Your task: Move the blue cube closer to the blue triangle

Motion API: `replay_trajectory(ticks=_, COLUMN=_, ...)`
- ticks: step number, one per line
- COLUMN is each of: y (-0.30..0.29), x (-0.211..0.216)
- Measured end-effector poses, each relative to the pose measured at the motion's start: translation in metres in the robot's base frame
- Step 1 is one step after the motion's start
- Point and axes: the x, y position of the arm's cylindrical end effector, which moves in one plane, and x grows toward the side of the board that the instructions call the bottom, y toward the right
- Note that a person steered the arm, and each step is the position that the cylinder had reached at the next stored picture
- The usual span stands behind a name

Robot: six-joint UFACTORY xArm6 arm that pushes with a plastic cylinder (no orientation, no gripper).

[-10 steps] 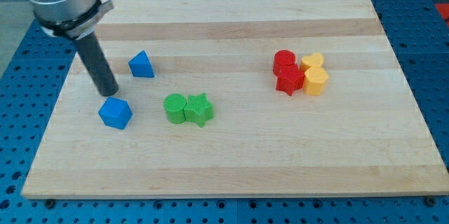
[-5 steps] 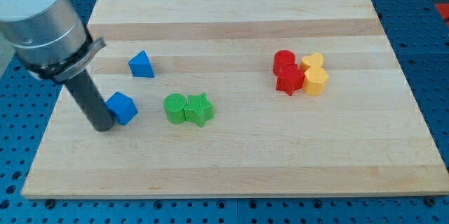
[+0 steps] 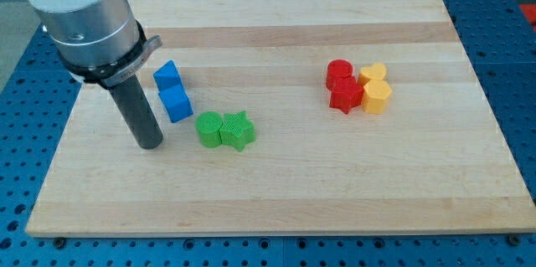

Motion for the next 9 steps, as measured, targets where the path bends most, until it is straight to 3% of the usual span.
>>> replay_trajectory(ticks=4, y=0.019, x=-0.047)
replay_trajectory(ticks=9, y=0.023, x=-0.05)
